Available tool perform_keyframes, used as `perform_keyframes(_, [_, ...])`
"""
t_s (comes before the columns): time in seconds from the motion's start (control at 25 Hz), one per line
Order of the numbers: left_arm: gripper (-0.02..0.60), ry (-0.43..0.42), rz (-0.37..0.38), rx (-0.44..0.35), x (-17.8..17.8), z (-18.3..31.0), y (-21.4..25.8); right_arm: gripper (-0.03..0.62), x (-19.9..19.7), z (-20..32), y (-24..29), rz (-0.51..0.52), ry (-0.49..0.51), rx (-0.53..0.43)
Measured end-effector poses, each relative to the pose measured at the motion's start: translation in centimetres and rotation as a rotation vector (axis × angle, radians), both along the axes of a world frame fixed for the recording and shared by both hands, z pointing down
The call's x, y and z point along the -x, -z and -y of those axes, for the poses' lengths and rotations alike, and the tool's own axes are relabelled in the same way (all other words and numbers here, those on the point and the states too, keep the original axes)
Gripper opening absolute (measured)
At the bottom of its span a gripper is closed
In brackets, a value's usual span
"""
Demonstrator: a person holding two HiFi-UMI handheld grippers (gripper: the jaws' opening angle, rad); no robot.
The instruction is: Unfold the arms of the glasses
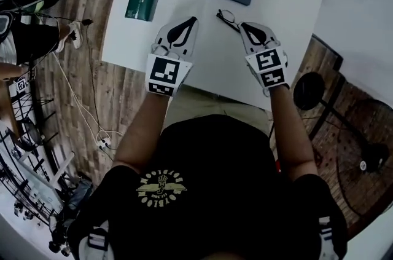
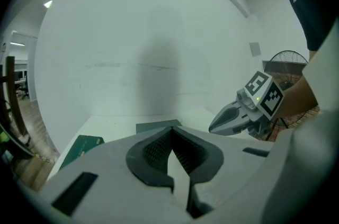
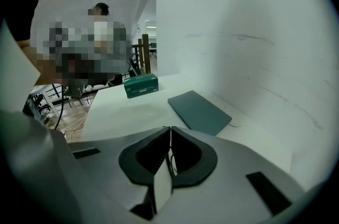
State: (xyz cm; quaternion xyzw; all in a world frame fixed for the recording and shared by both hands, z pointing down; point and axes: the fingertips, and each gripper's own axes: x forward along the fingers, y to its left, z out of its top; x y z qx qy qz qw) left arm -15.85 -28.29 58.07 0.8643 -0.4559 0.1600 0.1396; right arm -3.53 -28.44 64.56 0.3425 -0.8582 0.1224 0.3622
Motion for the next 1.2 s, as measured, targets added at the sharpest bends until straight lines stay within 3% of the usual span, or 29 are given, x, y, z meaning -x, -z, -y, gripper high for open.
perform_keyframes(0.16, [0.006,-0.041,0.001,0.019,-1.1,0.6,-1.4,0.003,-0.1,-0.5,-2.3,-0.069,0.01,0.031])
perform_keyframes(0.44, [0.006,-0.084,0.011,0.058,-2.0,0.6,-3.4,0.069,-0.1,-0.5,-5.4,-0.168,0.029,0.075])
perform_keyframes(1.2, [0.006,-0.059,0.0,0.093,-0.6,-0.7,-5.2,0.074,-0.1,0.7,-11.7,-0.575,0.196,0.08])
